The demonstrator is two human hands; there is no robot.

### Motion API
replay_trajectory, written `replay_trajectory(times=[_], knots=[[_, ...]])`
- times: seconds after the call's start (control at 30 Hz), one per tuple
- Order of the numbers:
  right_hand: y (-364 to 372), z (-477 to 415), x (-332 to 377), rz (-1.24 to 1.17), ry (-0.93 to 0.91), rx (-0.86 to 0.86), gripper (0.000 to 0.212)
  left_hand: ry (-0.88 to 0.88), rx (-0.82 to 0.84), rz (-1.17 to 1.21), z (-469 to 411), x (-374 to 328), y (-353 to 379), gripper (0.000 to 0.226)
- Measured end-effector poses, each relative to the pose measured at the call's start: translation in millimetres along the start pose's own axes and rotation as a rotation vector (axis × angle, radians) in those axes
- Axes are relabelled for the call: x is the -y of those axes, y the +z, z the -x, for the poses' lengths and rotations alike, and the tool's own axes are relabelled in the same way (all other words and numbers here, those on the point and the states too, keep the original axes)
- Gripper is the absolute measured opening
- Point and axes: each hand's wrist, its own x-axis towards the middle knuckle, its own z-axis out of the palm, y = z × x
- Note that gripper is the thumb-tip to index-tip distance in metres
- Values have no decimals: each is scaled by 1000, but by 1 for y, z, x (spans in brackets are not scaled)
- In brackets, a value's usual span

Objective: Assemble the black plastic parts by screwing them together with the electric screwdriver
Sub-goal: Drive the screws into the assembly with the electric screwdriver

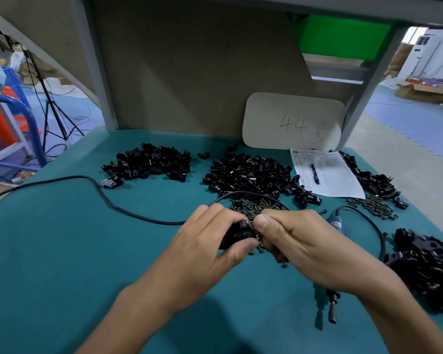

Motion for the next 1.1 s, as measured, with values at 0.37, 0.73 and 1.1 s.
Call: replay_trajectory(times=[0.37,0.73,1.1], knots=[[16,58,-174,363,1056,-334,88,-117,-93,55,10,12,9,30],[0,57,-142,-1157,787,-854,10,-100,-53,73,17,0,18,34],[-5,8,-35,-1826,228,-1118,37,75,-208,-231,14,-11,15,54]])
